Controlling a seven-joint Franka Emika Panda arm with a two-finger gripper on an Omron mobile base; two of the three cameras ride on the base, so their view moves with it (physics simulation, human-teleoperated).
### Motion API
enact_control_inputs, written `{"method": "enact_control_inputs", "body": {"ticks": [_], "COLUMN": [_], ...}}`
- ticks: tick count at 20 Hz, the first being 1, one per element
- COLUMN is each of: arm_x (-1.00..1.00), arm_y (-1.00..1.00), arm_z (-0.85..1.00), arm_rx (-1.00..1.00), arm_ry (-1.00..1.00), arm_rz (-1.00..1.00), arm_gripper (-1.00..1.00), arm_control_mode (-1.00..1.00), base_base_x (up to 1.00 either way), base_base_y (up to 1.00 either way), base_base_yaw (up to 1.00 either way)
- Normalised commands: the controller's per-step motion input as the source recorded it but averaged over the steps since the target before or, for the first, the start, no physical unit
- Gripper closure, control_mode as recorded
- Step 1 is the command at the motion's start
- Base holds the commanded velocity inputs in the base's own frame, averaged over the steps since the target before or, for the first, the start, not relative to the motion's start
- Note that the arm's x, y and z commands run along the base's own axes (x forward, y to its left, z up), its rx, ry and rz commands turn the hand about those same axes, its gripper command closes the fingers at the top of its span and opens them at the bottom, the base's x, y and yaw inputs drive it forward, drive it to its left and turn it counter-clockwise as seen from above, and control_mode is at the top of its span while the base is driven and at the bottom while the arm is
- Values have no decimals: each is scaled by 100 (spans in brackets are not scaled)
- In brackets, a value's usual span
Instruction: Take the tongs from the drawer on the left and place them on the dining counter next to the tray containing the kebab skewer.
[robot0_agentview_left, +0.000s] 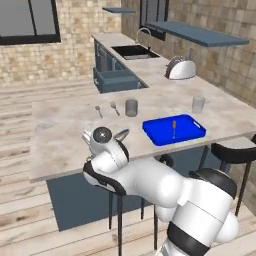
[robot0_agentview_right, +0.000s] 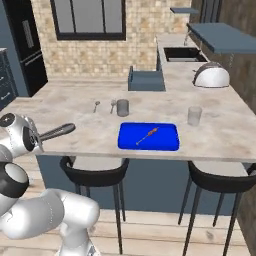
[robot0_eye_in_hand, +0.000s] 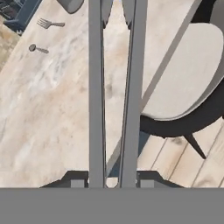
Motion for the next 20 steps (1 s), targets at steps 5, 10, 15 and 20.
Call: {"method": "enact_control_inputs", "body": {"ticks": [5,10,15,20], "arm_x": [0,0,0,0], "arm_y": [0,0,0,0], "arm_z": [0,0,0,0], "arm_rx": [0,0,0,0], "arm_ry": [0,0,0,0], "arm_rz": [0,0,0,0], "arm_gripper": [100,100,100,100], "arm_control_mode": [100,100,100,100], "base_base_x": [12,96,100,55], "base_base_y": [-100,-43,-32,-97], "base_base_yaw": [38,5,0,-4]}}
